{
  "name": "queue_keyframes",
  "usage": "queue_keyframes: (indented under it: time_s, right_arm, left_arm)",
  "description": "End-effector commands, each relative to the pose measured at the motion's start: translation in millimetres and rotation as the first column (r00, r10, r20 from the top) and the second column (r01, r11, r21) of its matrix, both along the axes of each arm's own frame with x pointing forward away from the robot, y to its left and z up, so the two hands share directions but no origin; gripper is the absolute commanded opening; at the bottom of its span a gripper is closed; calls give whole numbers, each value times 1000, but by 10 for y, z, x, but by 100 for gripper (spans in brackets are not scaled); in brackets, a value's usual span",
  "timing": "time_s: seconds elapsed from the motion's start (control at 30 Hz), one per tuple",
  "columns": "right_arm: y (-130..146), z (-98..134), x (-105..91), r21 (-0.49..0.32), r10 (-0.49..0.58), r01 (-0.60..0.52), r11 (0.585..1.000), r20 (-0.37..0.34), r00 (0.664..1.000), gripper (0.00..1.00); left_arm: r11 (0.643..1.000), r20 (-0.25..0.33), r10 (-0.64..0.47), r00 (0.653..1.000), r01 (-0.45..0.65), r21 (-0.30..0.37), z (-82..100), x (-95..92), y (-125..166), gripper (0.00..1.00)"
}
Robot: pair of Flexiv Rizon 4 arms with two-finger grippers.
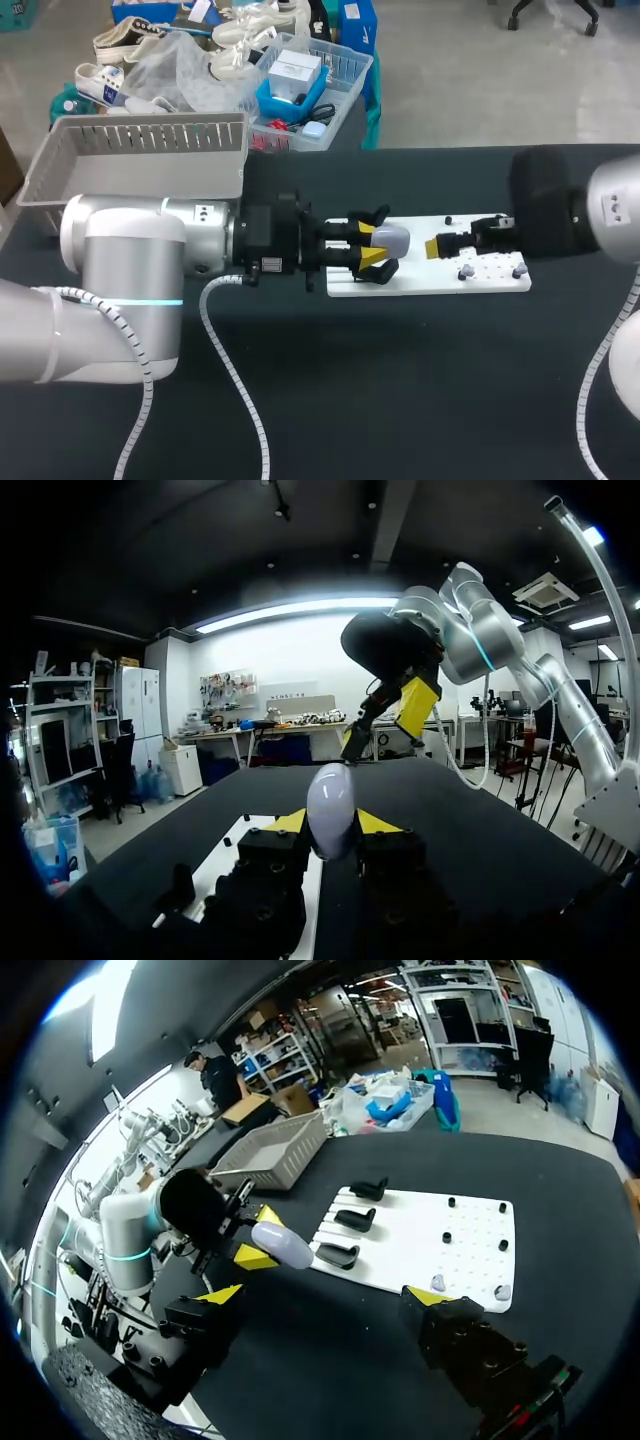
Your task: Pick up each earbud case from the left stands, insert the matching earbuds, close the lid, and place the case in the box.
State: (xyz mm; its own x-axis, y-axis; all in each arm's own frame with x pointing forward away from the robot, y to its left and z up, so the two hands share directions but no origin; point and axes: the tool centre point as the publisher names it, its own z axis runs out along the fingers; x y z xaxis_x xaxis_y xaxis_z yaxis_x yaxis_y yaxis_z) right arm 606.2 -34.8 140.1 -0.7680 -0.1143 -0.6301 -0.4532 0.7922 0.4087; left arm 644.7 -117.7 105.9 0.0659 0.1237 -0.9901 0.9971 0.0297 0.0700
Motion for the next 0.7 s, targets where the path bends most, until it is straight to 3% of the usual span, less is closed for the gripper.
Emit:
queue_keyframes:
  time_s: [0.03, 0.4, 0.7]
  right_arm:
    - [94, -36, -71, -22, -21, 21, 1000, 7, 1000, 100]
    - [316, -161, -78, -117, -41, 40, 992, -13, 999, 100]
    - [363, -212, 36, -131, -65, 61, 989, -25, 998, 100]
  left_arm:
    - [1000, 2, 2, 1000, -2, -2, -10, 2, -4, 0]
    - [1000, 2, 2, 1000, -2, -2, -10, 2, -4, 0]
    - [1000, 2, 2, 1000, -2, -2, -10, 2, -4, 0]
